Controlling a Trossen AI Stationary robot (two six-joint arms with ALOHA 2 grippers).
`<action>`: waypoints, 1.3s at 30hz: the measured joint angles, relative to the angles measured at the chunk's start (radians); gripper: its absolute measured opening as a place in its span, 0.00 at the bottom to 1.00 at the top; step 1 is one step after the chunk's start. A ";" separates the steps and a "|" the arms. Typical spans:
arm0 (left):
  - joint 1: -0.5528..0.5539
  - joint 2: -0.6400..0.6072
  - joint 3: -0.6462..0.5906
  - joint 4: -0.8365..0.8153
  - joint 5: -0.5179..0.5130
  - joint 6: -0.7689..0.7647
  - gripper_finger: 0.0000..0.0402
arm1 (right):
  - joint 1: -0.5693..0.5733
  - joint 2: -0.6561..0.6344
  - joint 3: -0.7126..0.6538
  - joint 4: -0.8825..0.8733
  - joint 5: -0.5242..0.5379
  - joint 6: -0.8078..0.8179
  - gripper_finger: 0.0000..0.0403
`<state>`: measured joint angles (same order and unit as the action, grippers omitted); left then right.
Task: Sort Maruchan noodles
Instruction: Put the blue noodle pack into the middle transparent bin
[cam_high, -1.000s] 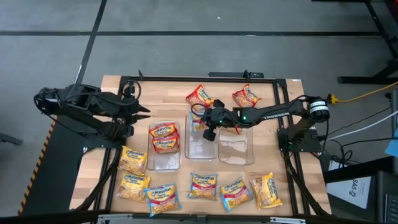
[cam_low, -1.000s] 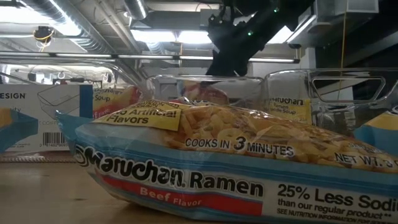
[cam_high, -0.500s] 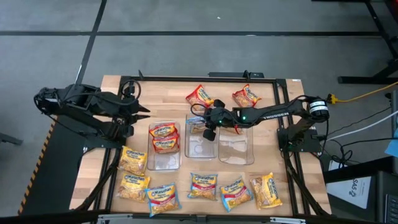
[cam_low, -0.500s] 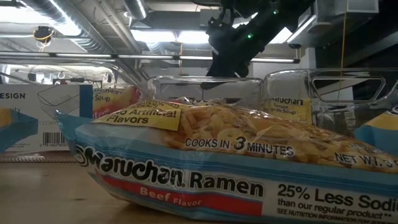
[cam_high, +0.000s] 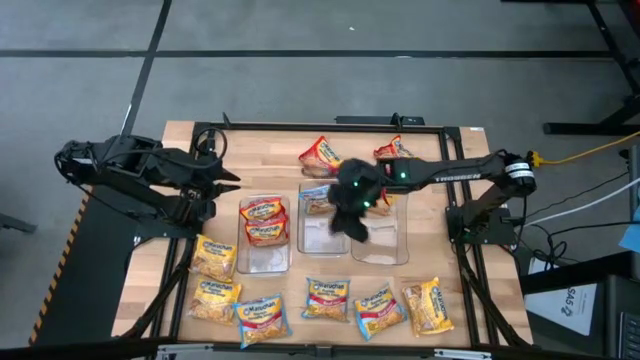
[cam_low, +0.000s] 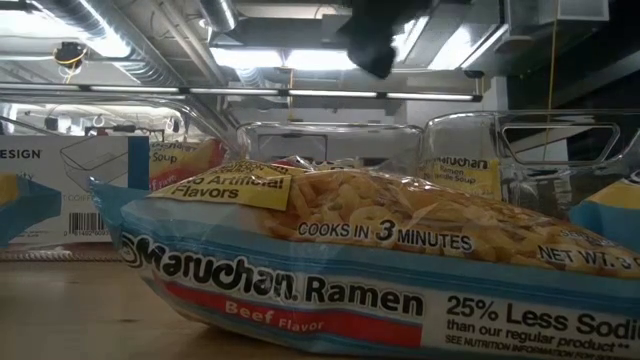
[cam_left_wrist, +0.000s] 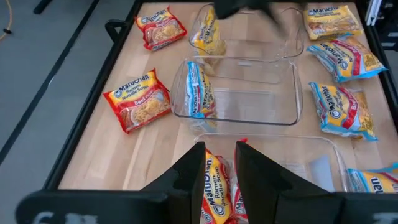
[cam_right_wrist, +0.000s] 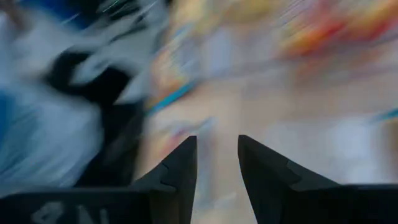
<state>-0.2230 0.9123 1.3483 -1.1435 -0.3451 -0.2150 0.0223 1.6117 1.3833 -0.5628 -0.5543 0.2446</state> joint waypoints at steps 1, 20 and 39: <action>0.000 0.000 0.000 -0.001 0.000 -0.009 0.21 | 0.023 -0.003 0.001 -0.043 -0.047 0.011 0.30; 0.000 0.003 -0.216 0.040 0.000 -0.015 0.21 | 0.572 0.003 -0.125 -0.013 0.534 0.430 0.30; 0.000 0.003 -0.237 0.099 0.075 -0.011 0.21 | 0.613 0.183 -0.164 -0.013 0.540 0.442 0.30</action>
<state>-0.2234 0.9150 1.1114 -1.0447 -0.2703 -0.2260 0.6357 1.7947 1.2198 -0.5760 -0.0147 0.6866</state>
